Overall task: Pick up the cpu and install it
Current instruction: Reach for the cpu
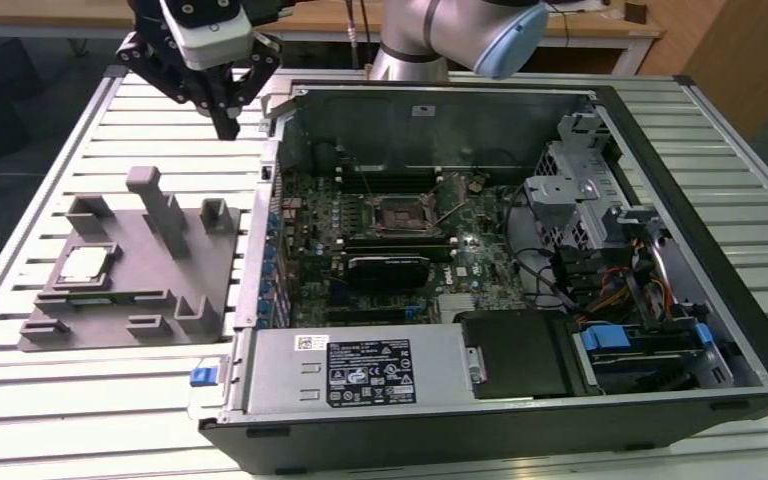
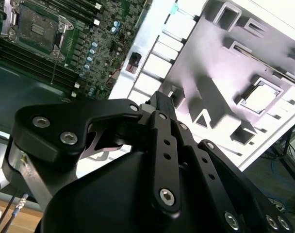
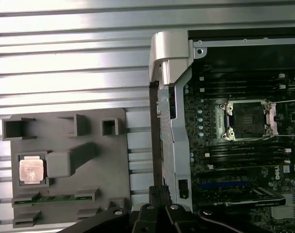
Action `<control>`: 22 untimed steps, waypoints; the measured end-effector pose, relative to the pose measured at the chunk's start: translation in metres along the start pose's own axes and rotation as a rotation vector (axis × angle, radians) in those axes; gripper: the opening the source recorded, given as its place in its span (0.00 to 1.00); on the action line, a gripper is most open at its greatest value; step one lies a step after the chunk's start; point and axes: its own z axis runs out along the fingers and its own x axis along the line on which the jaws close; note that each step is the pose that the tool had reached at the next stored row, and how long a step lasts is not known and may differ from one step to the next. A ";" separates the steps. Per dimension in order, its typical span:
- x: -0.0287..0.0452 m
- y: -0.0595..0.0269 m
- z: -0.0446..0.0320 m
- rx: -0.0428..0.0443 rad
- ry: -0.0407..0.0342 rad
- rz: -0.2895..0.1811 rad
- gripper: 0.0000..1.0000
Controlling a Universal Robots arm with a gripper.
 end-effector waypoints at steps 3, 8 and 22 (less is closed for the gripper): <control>0.0032 -0.0003 0.0002 0.0000 0.0000 0.000 0.11; 0.0087 -0.0007 0.0006 0.0000 0.0000 0.000 0.11; 0.0255 -0.0020 0.0016 0.0000 0.0000 0.000 0.11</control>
